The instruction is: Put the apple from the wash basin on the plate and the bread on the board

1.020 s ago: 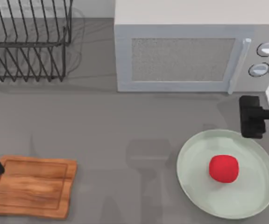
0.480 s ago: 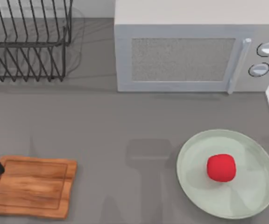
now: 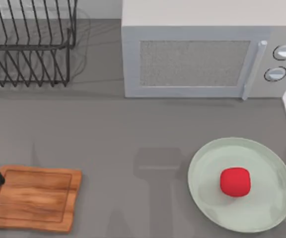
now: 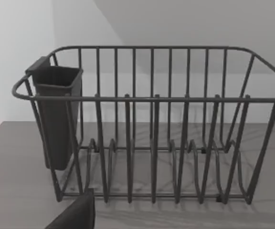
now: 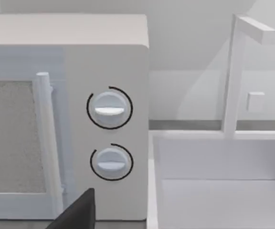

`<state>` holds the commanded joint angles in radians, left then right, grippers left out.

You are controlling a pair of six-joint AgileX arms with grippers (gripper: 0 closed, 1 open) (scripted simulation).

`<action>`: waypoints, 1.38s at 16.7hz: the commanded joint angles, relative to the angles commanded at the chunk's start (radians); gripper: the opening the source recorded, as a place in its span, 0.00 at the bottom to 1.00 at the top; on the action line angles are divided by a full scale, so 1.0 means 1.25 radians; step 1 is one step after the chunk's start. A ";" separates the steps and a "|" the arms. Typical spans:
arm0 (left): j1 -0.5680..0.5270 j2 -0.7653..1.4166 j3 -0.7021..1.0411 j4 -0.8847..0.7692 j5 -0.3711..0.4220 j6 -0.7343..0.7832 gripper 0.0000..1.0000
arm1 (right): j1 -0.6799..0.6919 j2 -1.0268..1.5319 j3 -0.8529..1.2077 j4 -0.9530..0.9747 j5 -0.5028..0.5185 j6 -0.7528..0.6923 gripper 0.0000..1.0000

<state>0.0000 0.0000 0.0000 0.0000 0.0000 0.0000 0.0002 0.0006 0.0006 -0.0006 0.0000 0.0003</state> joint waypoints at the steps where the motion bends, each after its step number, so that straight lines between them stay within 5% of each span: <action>1: 0.000 0.000 0.000 0.000 0.000 0.000 1.00 | 0.000 0.000 0.000 0.000 0.000 0.000 1.00; 11: -0.001 0.140 0.113 -0.073 0.002 0.086 1.00 | 0.000 0.000 0.000 0.000 0.000 0.000 1.00; 23: 0.050 0.862 0.671 -0.459 0.016 0.619 1.00 | 0.000 0.000 0.000 0.000 0.000 0.000 1.00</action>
<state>0.0619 1.0777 0.8383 -0.5735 0.0203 0.7742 0.0000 0.0000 0.0000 0.0000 0.0000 0.0000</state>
